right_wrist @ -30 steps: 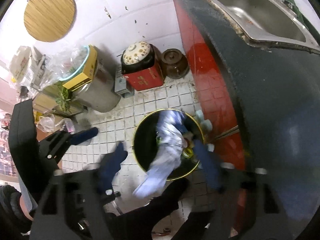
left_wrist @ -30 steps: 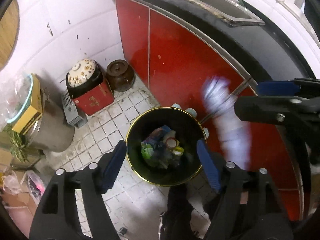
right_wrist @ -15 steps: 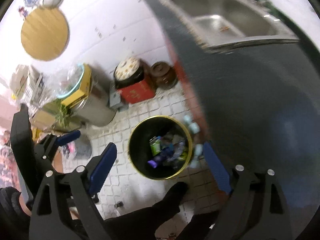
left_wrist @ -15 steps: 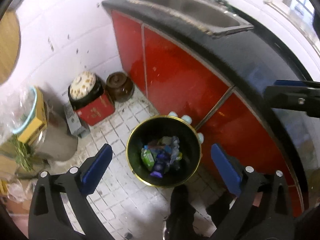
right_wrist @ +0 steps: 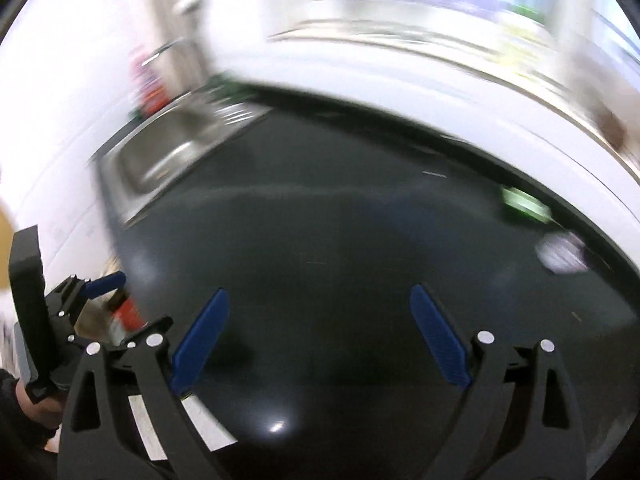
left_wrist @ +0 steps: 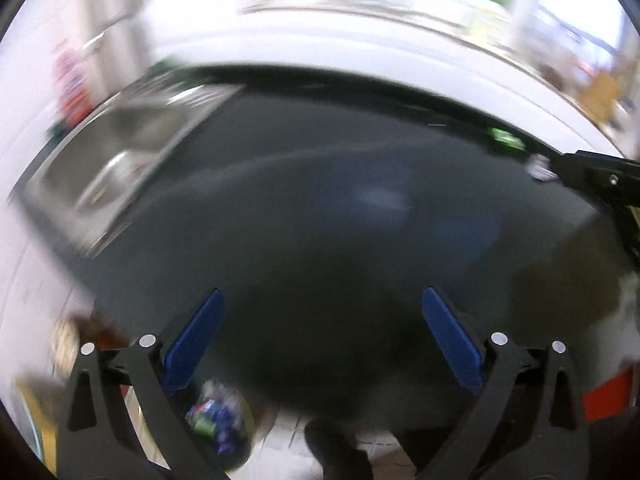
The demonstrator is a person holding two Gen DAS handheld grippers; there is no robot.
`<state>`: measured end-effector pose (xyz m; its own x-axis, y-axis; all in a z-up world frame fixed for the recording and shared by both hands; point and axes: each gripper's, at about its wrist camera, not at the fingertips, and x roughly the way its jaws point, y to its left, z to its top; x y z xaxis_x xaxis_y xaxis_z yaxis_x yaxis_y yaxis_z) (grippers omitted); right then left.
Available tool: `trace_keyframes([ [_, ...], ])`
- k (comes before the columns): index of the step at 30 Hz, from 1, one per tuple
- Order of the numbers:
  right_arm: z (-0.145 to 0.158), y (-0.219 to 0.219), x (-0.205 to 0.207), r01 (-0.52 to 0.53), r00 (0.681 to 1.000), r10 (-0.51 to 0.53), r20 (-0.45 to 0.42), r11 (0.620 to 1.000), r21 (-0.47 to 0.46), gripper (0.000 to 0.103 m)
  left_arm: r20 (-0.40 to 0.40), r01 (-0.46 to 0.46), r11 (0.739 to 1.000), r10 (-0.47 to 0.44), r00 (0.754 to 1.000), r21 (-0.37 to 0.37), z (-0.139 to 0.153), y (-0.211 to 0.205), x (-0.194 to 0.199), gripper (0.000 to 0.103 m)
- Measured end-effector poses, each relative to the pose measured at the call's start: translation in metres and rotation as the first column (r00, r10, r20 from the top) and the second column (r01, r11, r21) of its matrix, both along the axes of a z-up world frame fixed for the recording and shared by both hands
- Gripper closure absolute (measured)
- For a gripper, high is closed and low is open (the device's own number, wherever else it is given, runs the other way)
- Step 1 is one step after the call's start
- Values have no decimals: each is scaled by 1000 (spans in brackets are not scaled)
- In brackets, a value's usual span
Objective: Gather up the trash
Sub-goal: 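Return both tools to the counter above the green piece and blister pack, then grasp the green plastic piece with the left tool while the right tool grasps the blister pack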
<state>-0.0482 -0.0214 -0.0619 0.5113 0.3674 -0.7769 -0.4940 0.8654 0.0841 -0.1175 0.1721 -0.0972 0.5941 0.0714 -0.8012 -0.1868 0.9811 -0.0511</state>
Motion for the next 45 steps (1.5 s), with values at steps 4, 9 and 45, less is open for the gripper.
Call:
trace_keyframes([
  [4, -1, -84, 17, 192, 981, -192, -13, 981, 23, 14, 16, 148, 989, -148, 989, -6, 6, -61, 46, 7],
  [9, -13, -154, 24, 337, 941, -335, -45, 941, 42, 14, 1, 309, 951, -309, 951, 16, 3, -123, 82, 7],
  [45, -130, -205, 298, 606, 748, -546, -378, 794, 53, 11, -49, 625, 771, -624, 780, 124, -82, -232, 402, 10],
])
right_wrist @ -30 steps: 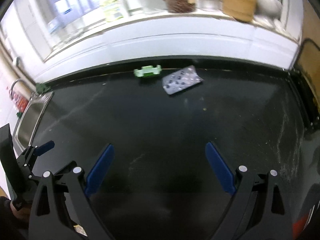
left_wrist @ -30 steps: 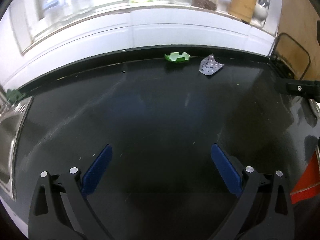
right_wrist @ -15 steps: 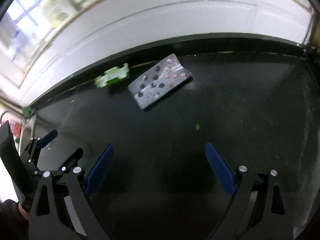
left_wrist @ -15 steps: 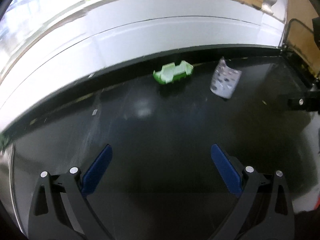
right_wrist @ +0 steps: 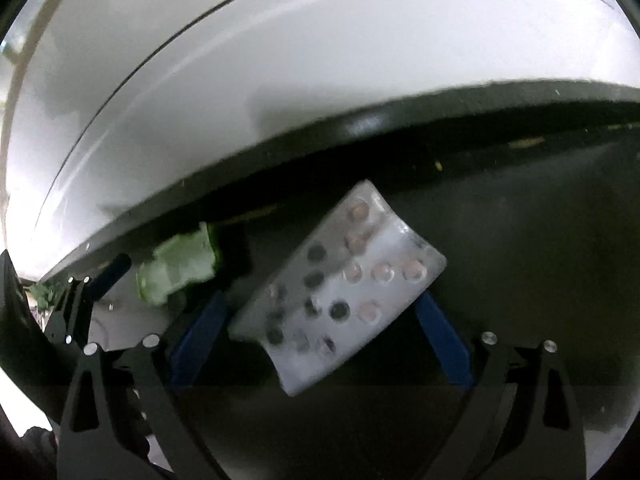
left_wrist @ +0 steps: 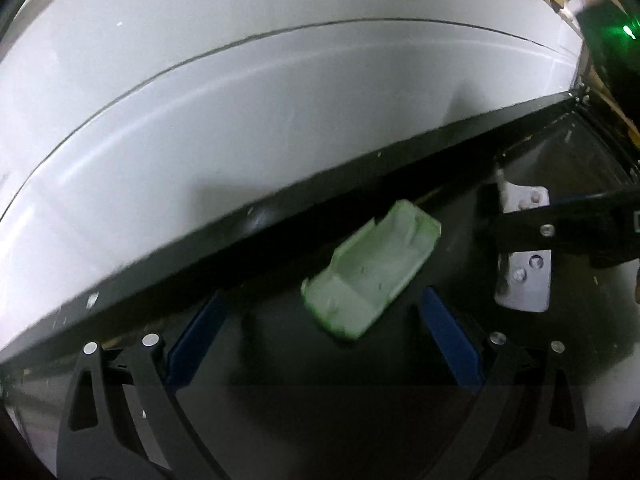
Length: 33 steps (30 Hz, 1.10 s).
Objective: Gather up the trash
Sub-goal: 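Grasp the green plastic piece with the left tool while the right tool grasps the blister pack, then carry the green piece and blister pack to the floor bin and release both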
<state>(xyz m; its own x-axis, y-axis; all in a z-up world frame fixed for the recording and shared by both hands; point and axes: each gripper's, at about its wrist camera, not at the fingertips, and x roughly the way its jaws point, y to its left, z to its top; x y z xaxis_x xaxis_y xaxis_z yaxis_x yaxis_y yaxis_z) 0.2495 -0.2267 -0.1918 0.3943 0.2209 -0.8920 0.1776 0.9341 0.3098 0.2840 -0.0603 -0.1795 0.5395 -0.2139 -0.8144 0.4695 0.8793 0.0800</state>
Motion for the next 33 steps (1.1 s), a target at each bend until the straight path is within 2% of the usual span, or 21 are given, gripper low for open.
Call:
trace_keyframes([
  [2, 0, 0, 4, 8, 1000, -8, -4, 1000, 19, 11, -12, 17, 1000, -17, 1000, -18, -2, -3, 6, 17],
  [4, 1, 2, 6, 0, 1000, 0, -7, 1000, 17, 12, -32, 27, 998, -29, 999, -48, -5, -4, 9, 29],
  [5, 1, 4, 5, -10, 1000, 9, -4, 1000, -13, 18, -28, 27, 998, -28, 999, -51, -5, -4, 9, 32],
  [7, 1, 9, 4, -38, 999, 38, 0, 997, -61, 30, -30, 36, 998, -38, 999, -57, -4, -6, 8, 48],
  [8, 2, 11, 2, -56, 998, 56, 3, 996, -68, 38, -35, 45, 998, -46, 998, -51, -3, -8, 6, 53],
  [11, 1, 14, -7, -95, 995, 96, 6, 995, -26, 53, -47, 55, 997, -57, 997, -54, -1, -10, -2, 65],
  [15, 5, 18, -21, -144, 990, 144, 14, 990, 4, 70, -68, 25, 998, -28, 997, -59, 4, -7, -25, 66],
  [17, 7, 21, -33, -175, 984, 175, 16, 984, 4, 72, -76, -9, 998, 4, 997, -64, 8, -1, -38, 67],
  [29, 42, 26, -118, -268, 960, 270, 75, 963, -30, 72, -93, -187, 980, 180, 979, -71, 46, 34, -160, 67],
  [33, 52, 38, -166, -299, 948, 303, 93, 953, -54, 72, -98, -226, 972, 219, 971, -65, 56, 47, -202, 67],
])
